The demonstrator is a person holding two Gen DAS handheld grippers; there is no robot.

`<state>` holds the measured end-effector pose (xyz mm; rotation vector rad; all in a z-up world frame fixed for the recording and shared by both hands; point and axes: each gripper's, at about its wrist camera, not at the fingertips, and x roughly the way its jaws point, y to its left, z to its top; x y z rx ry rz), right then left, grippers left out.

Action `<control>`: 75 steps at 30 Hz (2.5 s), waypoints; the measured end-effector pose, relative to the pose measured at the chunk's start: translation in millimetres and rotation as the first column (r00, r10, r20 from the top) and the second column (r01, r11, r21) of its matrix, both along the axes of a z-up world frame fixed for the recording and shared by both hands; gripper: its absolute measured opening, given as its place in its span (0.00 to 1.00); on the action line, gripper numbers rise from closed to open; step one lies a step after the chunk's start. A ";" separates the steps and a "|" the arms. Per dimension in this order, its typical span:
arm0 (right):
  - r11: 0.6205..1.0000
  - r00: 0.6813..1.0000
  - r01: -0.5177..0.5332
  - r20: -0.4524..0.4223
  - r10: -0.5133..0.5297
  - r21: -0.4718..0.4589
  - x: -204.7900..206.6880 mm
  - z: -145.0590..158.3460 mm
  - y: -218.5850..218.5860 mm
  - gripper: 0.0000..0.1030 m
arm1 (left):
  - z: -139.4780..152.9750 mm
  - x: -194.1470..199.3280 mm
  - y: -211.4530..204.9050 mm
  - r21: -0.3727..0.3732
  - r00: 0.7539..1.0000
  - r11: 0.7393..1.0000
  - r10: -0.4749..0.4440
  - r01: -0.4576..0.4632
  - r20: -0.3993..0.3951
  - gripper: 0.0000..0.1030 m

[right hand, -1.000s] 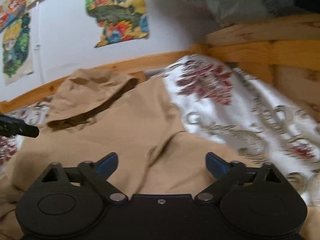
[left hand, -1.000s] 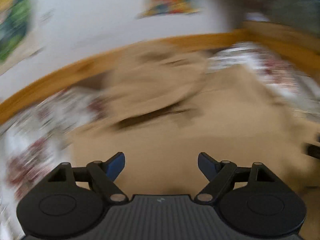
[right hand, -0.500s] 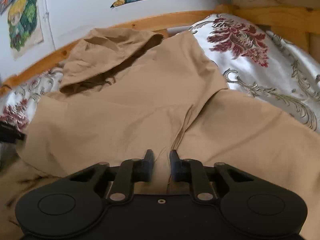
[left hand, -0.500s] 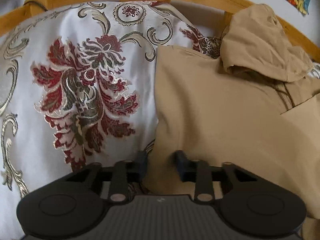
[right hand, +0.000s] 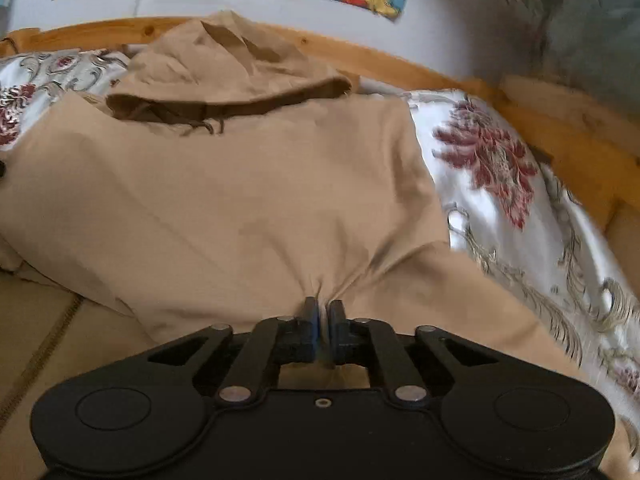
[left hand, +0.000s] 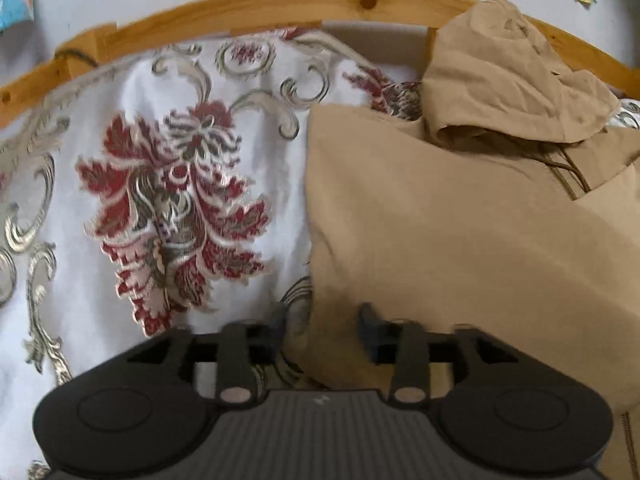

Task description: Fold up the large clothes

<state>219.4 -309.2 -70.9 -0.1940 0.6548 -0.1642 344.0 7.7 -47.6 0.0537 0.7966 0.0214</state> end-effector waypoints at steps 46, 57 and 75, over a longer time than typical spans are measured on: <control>0.945 0.970 0.010 0.227 -0.089 0.328 -3.9 46.5 -27.3 0.87 | 102.3 101.5 -144.7 0.049 0.806 0.938 -0.322 0.344 0.497 0.00; 0.181 0.988 -0.110 0.128 -0.091 0.977 62.1 77.2 -104.4 0.91 | 83.5 -27.7 -146.1 0.153 0.617 0.790 -0.570 0.594 0.543 0.00; 0.269 0.990 0.055 -0.088 0.113 0.962 228.5 124.4 -61.1 0.02 | 53.8 -75.6 -129.9 0.164 0.553 0.665 -0.713 0.729 0.430 0.07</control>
